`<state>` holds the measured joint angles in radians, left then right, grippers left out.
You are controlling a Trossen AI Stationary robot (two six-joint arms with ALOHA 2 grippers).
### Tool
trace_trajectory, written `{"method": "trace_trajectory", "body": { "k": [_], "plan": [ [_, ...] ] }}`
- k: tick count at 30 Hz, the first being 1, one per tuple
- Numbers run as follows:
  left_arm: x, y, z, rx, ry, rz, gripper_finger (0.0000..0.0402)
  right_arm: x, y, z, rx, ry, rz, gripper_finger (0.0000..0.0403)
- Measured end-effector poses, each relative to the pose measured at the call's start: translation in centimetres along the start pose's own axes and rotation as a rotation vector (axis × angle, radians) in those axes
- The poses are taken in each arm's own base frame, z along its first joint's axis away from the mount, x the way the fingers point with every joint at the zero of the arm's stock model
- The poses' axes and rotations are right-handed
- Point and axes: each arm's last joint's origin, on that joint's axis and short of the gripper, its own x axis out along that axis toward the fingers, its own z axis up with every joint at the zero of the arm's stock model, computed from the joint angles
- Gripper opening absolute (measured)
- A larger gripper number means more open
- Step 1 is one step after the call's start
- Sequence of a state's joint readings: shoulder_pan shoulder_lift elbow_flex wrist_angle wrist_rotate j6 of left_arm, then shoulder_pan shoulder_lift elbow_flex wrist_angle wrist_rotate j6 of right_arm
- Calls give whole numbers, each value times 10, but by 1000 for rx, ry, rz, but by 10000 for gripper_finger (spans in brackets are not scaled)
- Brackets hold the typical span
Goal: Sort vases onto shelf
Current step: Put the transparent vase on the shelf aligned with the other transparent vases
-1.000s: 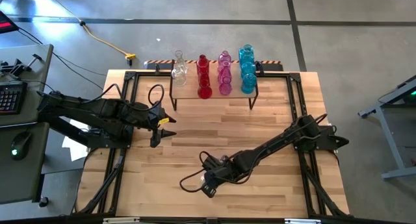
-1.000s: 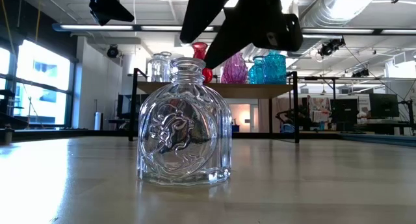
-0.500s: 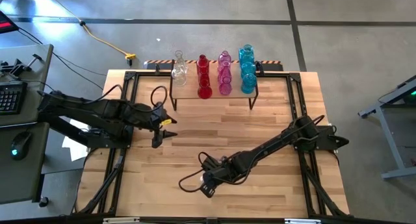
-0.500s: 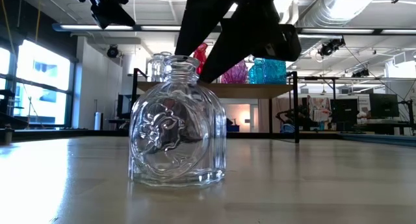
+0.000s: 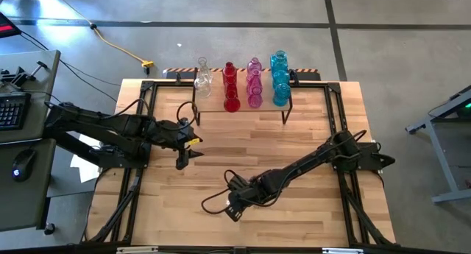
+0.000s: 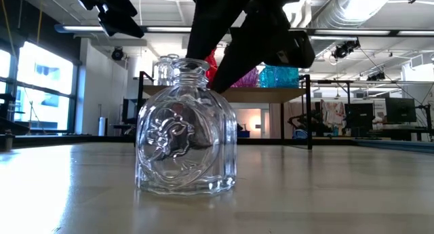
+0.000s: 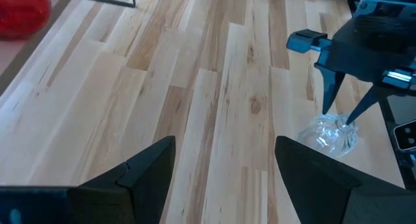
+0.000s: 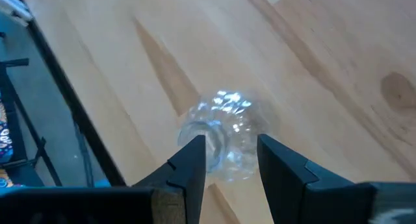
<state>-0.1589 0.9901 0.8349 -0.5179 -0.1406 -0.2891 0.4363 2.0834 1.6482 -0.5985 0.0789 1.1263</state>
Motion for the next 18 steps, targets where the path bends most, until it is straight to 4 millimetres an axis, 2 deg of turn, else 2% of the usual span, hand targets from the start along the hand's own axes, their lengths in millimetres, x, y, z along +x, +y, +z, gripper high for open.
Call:
{"method": "trace_trajectory", "body": {
  "k": [11, 18],
  "plan": [
    [0, 0, 0, 1, -4, -1, 255, 1, -6, 9, 101, 2, -22, 113],
    [0, 0, 1, 2, -6, -2, 255, 1, -9, 13, 163, 4, -26, 47]
  ]
}}
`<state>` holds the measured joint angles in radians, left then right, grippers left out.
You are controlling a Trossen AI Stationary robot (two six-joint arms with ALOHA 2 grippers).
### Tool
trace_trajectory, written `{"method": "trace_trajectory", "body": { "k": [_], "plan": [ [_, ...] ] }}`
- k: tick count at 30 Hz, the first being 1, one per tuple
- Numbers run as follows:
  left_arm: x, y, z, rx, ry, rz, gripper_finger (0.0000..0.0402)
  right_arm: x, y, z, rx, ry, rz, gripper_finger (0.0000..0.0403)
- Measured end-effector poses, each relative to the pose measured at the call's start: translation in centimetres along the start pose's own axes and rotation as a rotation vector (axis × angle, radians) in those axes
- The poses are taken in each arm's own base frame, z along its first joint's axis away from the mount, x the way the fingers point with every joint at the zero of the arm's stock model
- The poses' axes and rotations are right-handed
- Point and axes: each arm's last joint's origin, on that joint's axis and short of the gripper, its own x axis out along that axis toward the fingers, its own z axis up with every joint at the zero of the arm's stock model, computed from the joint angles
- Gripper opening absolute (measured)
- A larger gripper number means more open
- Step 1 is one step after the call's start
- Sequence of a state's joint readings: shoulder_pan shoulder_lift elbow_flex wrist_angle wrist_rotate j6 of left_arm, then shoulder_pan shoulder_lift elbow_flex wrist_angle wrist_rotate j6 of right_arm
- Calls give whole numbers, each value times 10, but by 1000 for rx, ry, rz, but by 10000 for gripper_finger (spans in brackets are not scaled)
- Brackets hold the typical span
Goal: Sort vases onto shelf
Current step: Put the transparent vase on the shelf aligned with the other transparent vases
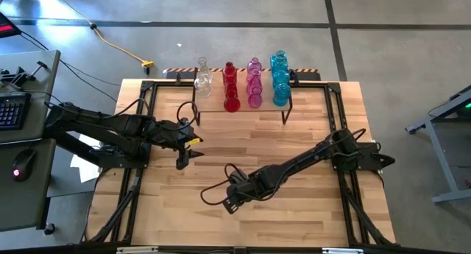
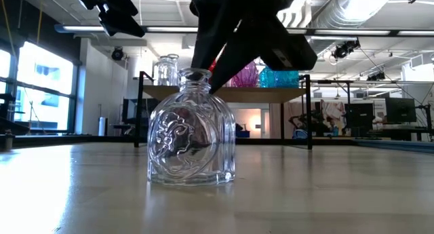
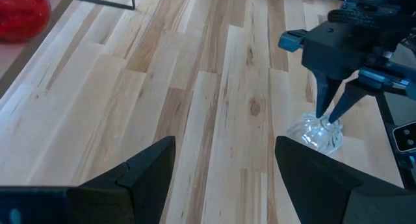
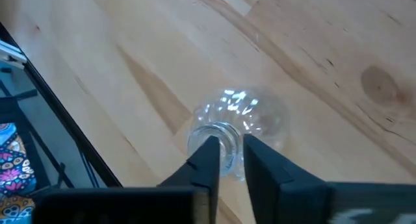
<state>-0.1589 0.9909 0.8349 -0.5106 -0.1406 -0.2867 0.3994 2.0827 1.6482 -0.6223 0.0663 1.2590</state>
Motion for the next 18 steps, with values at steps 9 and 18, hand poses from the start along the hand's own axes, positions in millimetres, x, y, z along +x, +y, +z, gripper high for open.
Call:
{"method": "trace_trajectory", "body": {
  "k": [9, 18],
  "plan": [
    [0, 0, 0, 0, 0, -1, 255, -1, -1, 3, 6, 23, 7, 5],
    [0, -1, 0, 1, 7, -26, 255, -2, 1, 2, -19, 71, 36, 1]
  ]
}}
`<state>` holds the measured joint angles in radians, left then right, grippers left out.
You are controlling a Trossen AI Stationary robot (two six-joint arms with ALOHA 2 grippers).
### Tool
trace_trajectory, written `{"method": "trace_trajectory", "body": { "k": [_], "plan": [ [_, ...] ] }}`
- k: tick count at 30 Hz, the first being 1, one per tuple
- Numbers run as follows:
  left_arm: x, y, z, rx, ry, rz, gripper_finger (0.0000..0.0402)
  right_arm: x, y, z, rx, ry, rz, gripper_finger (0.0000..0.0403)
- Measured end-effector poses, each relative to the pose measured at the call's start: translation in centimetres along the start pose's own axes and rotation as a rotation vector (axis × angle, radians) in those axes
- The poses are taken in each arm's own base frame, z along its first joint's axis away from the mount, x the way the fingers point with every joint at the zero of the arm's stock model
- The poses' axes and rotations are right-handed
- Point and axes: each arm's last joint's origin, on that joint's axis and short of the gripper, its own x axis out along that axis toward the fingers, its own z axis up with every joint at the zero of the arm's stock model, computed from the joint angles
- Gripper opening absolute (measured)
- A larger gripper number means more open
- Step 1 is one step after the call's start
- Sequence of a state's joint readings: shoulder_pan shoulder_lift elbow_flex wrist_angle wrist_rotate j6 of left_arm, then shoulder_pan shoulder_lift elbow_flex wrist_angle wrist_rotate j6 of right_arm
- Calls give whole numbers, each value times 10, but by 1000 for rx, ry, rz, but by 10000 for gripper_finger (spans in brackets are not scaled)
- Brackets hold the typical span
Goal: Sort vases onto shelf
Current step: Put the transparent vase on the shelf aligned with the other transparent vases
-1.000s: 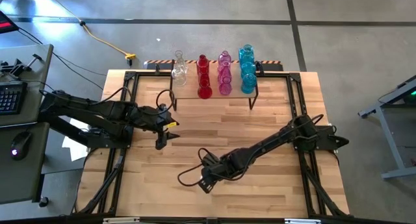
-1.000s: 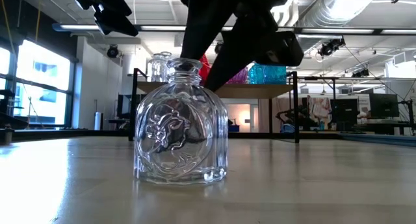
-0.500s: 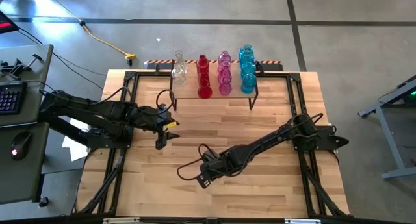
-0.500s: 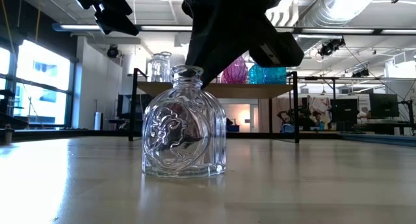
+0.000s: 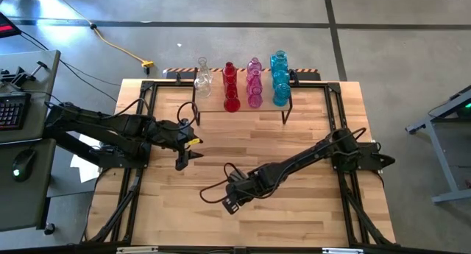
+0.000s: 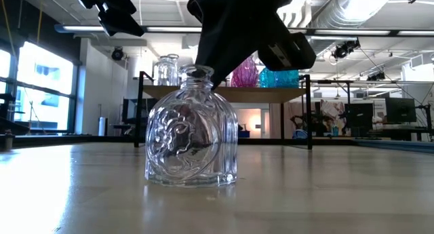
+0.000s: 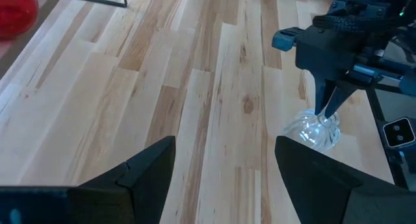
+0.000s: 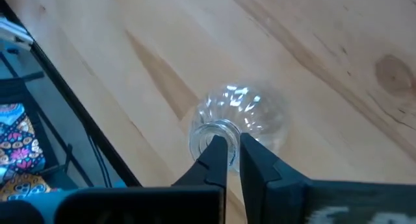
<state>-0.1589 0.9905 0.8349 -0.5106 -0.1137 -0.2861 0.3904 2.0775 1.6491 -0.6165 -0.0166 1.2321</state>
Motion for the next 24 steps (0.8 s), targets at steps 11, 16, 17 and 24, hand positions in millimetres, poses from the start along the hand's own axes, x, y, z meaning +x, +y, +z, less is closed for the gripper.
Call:
{"method": "trace_trajectory", "body": {
  "k": [11, 16, 17, 24],
  "plan": [
    [0, 0, 1, 26, -14, -4, 255, -35, 3, 15, -36, -23, 71, 0],
    [0, -2, 6, 62, -60, -16, 255, -56, 3, 27, -43, -23, 131, 0],
    [0, -2, 7, 69, -73, -19, 255, -59, 3, 30, -39, -21, 141, 0],
    [-2, -6, 16, 76, -162, -83, 255, -76, -4, 50, -52, -3, 195, 0]
  ]
}}
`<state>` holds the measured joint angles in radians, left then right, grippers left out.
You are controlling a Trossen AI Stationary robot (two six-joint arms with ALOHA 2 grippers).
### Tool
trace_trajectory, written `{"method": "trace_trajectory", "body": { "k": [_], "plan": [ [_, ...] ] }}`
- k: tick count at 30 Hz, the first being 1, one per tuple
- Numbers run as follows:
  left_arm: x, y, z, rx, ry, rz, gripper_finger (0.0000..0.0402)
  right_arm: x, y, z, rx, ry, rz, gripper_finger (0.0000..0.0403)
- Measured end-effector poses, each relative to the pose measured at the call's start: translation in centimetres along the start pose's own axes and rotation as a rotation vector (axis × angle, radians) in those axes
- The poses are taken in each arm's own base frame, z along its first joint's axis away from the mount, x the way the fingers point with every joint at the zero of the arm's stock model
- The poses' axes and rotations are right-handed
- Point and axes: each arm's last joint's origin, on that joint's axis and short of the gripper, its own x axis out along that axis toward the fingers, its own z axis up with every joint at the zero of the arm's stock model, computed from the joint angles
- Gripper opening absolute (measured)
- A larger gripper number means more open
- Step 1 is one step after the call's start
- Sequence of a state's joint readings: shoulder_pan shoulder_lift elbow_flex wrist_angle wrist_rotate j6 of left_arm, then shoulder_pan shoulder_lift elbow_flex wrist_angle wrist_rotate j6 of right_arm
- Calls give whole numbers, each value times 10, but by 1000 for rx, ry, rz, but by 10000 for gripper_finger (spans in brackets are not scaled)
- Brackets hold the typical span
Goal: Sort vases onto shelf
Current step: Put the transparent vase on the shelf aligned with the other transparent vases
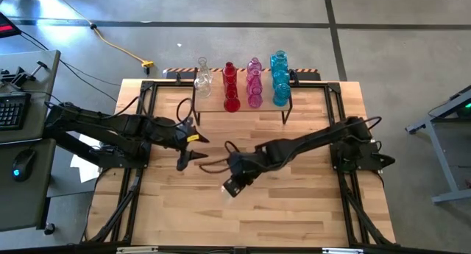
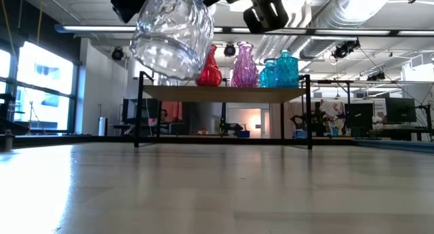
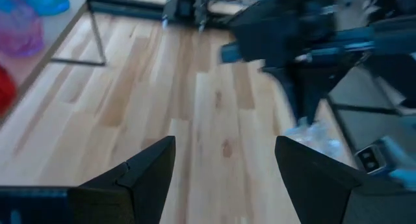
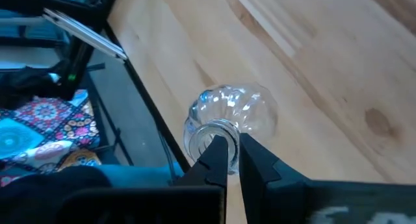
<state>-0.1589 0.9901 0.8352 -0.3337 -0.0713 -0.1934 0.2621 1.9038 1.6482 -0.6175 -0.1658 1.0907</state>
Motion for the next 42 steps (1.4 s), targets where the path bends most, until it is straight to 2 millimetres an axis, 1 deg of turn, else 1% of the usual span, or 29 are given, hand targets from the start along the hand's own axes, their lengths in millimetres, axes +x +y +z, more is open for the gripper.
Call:
{"method": "trace_trajectory", "body": {
  "k": [6, 10, 15, 22, 34, 42],
  "plan": [
    [0, -3, 5, -11, -46, -49, 255, -17, -6, 20, -8, -3, 53, 0],
    [5, -5, 4, 54, -41, -54, 255, -27, -12, 34, -1, -5, 77, 0],
    [19, -7, -1, 112, 14, -51, 255, -41, -18, 48, 8, -23, 107, 0],
    [39, -8, -5, 106, 41, -47, 255, -59, -27, 63, -1, -69, 112, 0],
    [54, -11, 0, -24, -23, -86, 255, -64, -35, 75, -22, -105, 98, 0],
    [65, -6, -1, -126, -23, -52, 255, -66, -38, 79, -17, -123, 85, 0]
  ]
}}
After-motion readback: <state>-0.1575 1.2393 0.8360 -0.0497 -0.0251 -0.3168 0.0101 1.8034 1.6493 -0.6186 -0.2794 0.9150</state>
